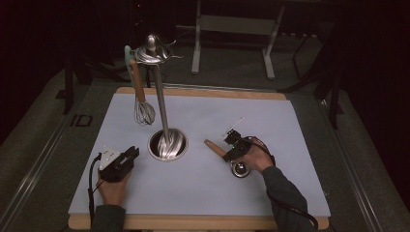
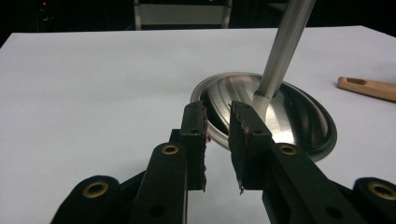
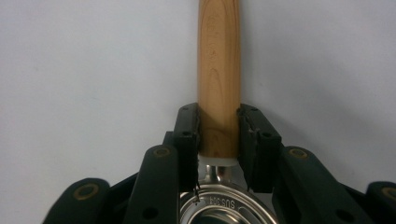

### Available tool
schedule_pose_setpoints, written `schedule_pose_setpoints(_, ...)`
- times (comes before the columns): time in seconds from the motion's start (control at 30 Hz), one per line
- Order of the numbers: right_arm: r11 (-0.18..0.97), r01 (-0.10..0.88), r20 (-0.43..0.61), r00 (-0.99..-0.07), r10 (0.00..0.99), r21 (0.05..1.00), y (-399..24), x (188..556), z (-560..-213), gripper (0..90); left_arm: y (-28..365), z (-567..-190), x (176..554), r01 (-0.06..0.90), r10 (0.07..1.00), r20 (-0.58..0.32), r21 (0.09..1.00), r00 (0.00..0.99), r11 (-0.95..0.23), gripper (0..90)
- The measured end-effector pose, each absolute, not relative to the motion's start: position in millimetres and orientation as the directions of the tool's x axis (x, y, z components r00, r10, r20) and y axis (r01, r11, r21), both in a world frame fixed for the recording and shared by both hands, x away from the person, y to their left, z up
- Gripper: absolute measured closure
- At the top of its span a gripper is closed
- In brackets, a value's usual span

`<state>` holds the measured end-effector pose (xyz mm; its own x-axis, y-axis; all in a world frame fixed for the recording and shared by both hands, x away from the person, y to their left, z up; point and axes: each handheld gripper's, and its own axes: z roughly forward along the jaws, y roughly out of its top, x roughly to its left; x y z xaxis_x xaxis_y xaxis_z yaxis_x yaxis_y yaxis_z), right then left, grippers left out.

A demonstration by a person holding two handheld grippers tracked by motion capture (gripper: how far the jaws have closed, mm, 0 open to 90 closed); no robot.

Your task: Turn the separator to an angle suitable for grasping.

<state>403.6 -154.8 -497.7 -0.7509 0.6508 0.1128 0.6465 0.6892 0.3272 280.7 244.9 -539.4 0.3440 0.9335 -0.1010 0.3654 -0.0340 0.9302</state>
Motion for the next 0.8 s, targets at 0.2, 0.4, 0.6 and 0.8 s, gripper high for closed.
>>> schedule_pose_setpoints(0.2, 0.677, 0.647, 0.128, -0.749, 0.650, 0.350, -154.4, 401.2, -497.2, 70.4, 244.9, -539.4, 280.6, 0.365, 0.934, -0.100, 0.930, 0.344, -0.035, 76.5)
schedule_pose_setpoints(0.4, 0.669, 0.637, 0.134, -0.755, 0.642, 0.383, -155.2, 398.1, -490.7, 70.5, 244.9, -539.4, 280.6, 0.365, 0.934, -0.100, 0.930, 0.344, -0.035, 76.4)
schedule_pose_setpoints(0.6, 0.660, 0.623, 0.126, -0.760, 0.638, 0.419, -153.5, 394.1, -485.9, 70.6, 245.0, -539.4, 280.7, 0.366, 0.933, -0.100, 0.930, 0.344, -0.035, 76.5)
schedule_pose_setpoints(0.8, 0.663, 0.603, 0.112, -0.772, 0.626, 0.444, -149.2, 390.1, -482.8, 70.6, 244.9, -539.4, 281.0, 0.367, 0.933, -0.101, 0.929, 0.345, -0.035, 76.5)
